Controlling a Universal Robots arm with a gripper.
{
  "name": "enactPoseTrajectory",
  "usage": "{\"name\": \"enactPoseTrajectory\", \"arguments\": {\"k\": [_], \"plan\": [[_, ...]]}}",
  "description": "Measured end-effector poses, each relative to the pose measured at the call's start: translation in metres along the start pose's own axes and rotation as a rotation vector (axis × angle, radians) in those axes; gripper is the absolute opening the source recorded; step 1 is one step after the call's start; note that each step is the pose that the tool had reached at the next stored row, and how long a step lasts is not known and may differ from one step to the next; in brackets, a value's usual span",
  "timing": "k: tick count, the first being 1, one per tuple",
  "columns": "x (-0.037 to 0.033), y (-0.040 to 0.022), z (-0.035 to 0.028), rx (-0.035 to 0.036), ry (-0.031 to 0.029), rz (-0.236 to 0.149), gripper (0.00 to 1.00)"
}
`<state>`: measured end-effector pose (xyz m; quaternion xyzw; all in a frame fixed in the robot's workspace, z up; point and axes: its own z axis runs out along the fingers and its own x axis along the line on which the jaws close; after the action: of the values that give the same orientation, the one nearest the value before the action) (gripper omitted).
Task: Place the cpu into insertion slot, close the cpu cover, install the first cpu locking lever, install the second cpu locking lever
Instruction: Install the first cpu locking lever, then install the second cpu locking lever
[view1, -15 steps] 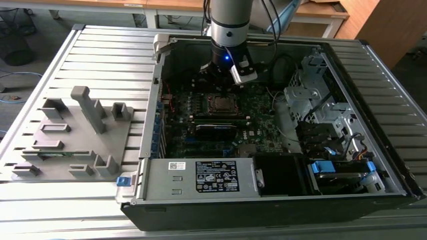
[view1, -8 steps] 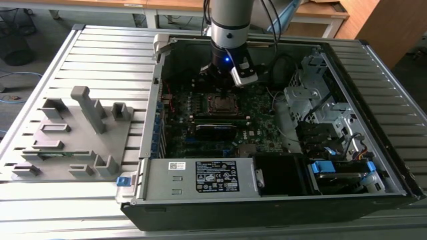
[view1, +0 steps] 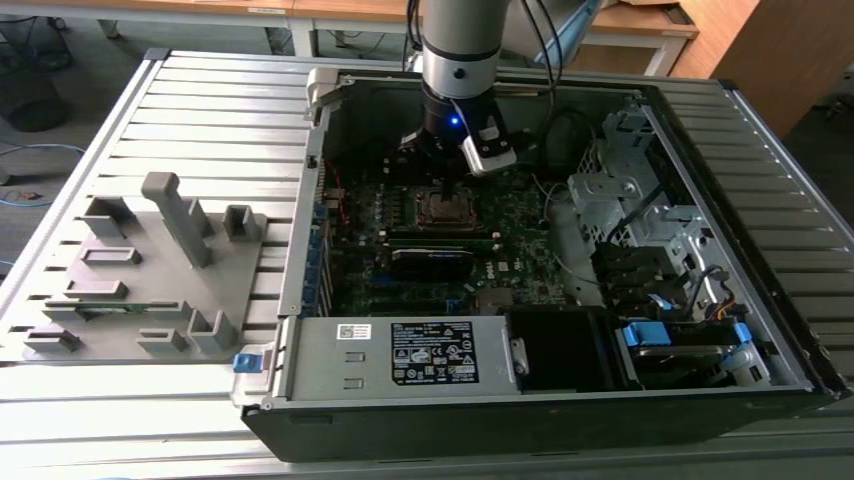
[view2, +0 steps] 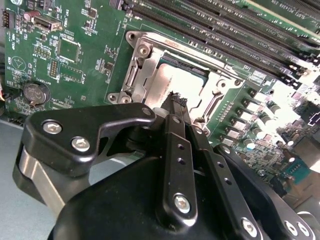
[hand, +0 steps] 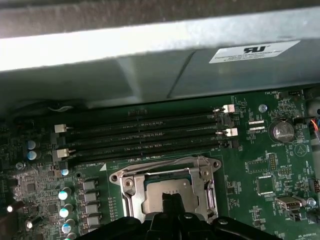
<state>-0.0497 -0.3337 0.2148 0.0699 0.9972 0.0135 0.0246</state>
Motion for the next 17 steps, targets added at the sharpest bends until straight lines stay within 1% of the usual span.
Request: {"name": "enactPoseTrajectory", "arguments": {"k": [1, 6, 17], "plan": [[-0.0001, 0.0, 0.0, 0.0003, 0.0013, 0.0, 0.11], [0.0, 0.0, 0.0, 0.0004, 0.0024, 0.0, 0.11], [-0.0002, 0.0001, -0.0037, 0.0002, 0.0023, 0.0, 0.11]]}}
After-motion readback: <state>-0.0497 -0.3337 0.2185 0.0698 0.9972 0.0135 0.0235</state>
